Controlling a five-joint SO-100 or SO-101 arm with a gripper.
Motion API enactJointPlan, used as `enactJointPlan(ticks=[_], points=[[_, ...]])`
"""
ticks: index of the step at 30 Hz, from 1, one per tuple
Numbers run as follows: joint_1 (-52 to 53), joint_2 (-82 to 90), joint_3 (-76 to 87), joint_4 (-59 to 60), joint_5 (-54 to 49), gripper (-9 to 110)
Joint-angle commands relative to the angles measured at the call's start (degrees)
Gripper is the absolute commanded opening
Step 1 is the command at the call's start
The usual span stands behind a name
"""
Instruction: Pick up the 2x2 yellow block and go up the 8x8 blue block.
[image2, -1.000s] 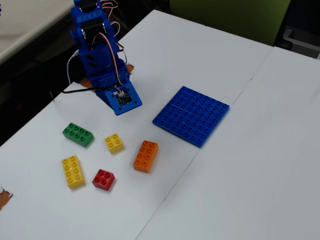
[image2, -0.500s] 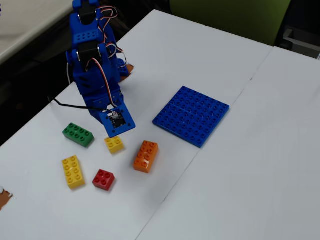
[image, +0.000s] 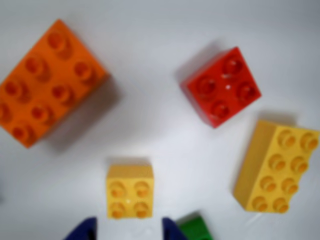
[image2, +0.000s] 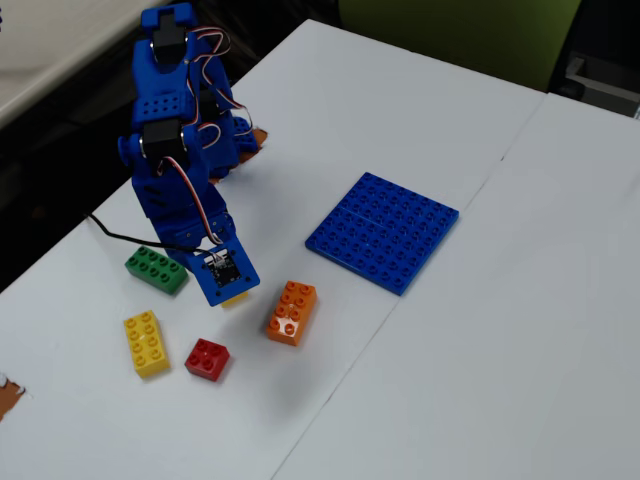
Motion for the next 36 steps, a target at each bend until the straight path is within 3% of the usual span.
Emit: enactJointPlan(ticks=[1, 36], points=[[0.4, -0.3, -0.4, -1.7, -0.4, 18], [2.3, -6.9, 8.3, -8.6, -4.0, 23]])
